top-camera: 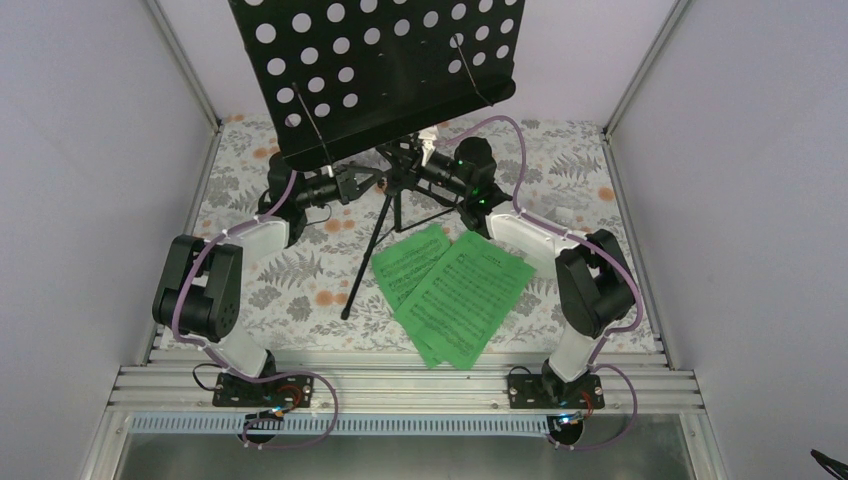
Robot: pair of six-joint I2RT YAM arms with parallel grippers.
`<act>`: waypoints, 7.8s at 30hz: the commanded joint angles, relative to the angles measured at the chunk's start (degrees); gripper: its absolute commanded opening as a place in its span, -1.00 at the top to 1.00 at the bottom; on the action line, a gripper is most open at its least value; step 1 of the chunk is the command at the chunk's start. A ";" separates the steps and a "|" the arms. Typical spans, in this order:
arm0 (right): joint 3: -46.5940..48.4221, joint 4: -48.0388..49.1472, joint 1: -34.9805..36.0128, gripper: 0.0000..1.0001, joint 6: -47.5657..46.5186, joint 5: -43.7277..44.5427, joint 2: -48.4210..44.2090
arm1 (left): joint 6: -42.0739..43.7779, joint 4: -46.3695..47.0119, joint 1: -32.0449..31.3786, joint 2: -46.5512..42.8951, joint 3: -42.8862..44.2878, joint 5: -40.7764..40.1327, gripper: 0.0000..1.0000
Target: Pack up the instrument practice props
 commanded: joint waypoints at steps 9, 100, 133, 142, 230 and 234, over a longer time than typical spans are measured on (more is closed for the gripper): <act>0.15 5.17 1.38 0.93 2.32 -0.83 -4.37 | 6.47 -17.48 -1.69 4.44 1.62 -1.86 0.87; 0.44 2.71 1.38 0.92 4.47 1.83 -6.83 | 24.65 -14.92 -10.03 -17.13 -15.23 -15.94 0.89; -8.85 7.88 2.12 -0.35 7.57 4.81 -13.46 | 28.86 5.63 -10.16 -23.19 -22.65 -15.21 0.95; -18.22 28.61 2.04 -0.43 16.41 5.15 -12.62 | 23.73 9.38 -10.21 -22.84 -23.80 -16.32 0.95; -4.30 -2.35 9.51 0.93 44.67 38.16 8.63 | 25.86 -44.57 -8.38 -20.62 -1.94 -28.48 0.95; -4.58 -3.93 9.47 0.93 45.66 40.65 10.49 | 26.82 -44.19 -9.30 -16.13 -1.85 -32.58 0.95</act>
